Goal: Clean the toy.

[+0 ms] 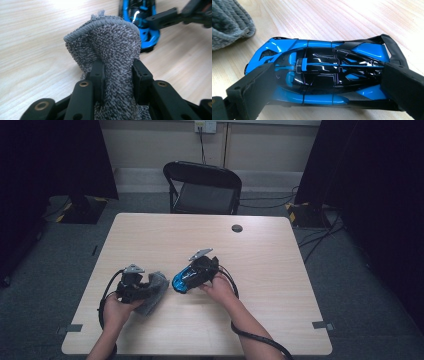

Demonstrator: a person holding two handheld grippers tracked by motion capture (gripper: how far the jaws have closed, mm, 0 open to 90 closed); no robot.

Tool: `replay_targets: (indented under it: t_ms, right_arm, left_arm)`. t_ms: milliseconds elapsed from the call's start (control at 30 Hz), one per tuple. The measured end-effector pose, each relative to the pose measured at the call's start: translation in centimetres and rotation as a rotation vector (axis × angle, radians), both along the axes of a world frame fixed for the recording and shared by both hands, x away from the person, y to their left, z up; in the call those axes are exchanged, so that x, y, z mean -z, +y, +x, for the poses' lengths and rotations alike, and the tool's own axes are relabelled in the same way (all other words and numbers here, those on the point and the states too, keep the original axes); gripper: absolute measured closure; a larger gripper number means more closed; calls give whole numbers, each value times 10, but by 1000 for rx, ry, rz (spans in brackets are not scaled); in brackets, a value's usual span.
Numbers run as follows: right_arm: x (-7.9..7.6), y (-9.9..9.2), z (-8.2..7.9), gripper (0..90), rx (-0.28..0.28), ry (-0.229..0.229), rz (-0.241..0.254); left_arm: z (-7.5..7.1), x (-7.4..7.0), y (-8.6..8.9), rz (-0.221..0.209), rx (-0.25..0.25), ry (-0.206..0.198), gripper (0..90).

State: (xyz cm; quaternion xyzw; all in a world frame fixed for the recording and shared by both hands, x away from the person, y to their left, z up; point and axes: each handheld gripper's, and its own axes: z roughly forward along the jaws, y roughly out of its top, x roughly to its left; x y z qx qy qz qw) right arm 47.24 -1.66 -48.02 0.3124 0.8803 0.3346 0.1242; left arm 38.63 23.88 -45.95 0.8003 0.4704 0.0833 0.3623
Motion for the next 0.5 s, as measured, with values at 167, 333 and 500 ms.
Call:
replay_targets:
  t_ms: [167, 333, 500]
  right_arm:
    - [0, 0, 0, 0, 0, 0, -1]
    - [0, 0, 0, 0, 0, 1, 0]
    - [0, 1, 0, 0, -2, 2, -1]
  left_arm:
    - [1, 5, 0, 28, 1, -11, 583]
    - [0, 7, -3, 91, 13, -26, 439]
    - [-6, 4, 0, 123, 42, -15, 426]
